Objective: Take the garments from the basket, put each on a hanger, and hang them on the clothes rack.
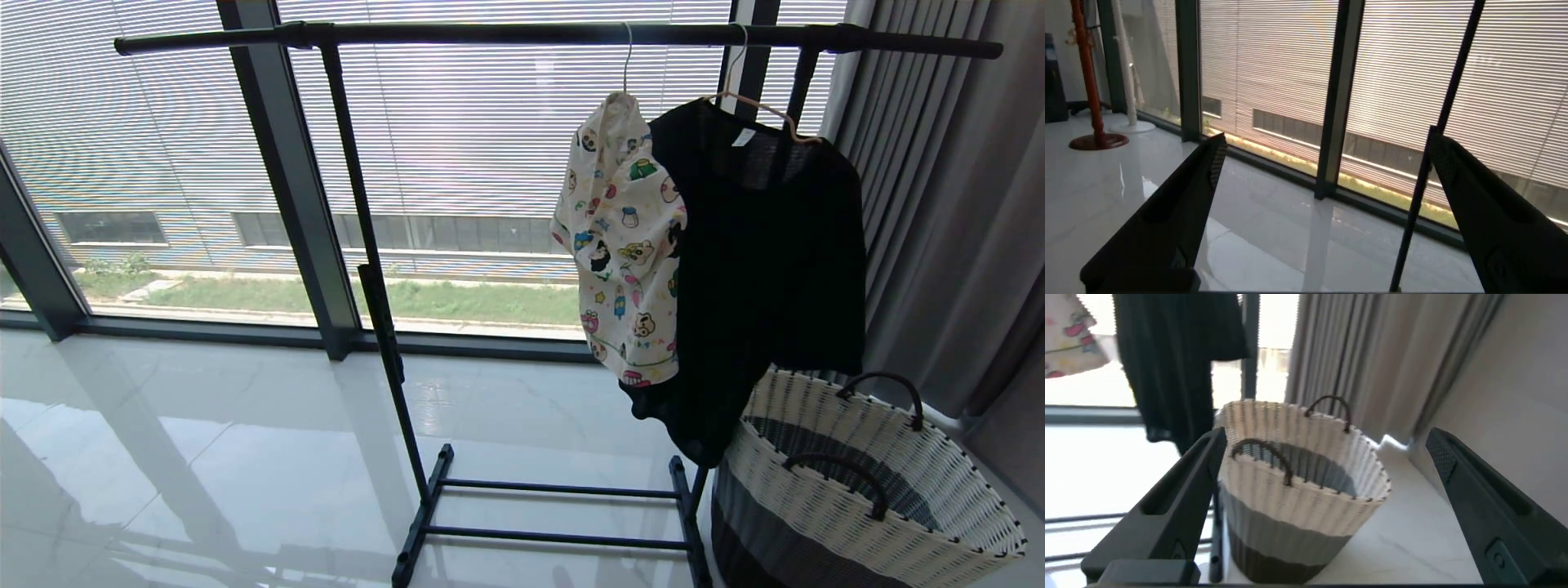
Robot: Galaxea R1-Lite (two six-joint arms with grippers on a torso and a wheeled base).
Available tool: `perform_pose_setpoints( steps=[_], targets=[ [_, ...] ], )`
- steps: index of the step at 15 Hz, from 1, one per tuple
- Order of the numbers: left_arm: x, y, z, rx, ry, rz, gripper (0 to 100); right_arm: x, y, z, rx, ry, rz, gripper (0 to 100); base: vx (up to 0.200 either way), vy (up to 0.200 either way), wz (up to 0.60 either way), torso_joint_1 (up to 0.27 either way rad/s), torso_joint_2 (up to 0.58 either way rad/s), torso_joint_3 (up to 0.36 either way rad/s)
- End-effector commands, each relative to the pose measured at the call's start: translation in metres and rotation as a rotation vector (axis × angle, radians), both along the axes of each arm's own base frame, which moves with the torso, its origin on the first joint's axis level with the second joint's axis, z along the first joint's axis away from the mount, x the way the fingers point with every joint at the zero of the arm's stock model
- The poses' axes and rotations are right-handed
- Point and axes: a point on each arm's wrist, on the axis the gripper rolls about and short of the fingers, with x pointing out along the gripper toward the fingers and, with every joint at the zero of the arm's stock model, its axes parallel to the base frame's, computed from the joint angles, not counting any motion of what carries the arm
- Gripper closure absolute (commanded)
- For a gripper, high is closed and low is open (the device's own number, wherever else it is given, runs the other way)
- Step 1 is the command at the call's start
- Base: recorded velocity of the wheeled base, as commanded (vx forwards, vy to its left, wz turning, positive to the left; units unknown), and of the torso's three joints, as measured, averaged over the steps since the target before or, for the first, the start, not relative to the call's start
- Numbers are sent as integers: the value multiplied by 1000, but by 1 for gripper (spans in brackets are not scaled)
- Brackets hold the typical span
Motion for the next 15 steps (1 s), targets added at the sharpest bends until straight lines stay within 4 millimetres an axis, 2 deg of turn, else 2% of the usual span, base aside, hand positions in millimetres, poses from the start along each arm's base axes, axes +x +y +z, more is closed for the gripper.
perform_pose_setpoints(
  steps=[1,13,15],
  targets=[
    [1,0,-1,-14,6,-2,0,0,1,-3,18,32,57,0,0,0,0,0,0,0],
    [0,0,1,-3,-6,2,0,0,1,-3,43,31,52,0,0,0,0,0,0,0],
    [1,0,-4,-7,39,3,0,0,1,-3,43,31,52,0,0,0,0,0,0,0]
  ],
)
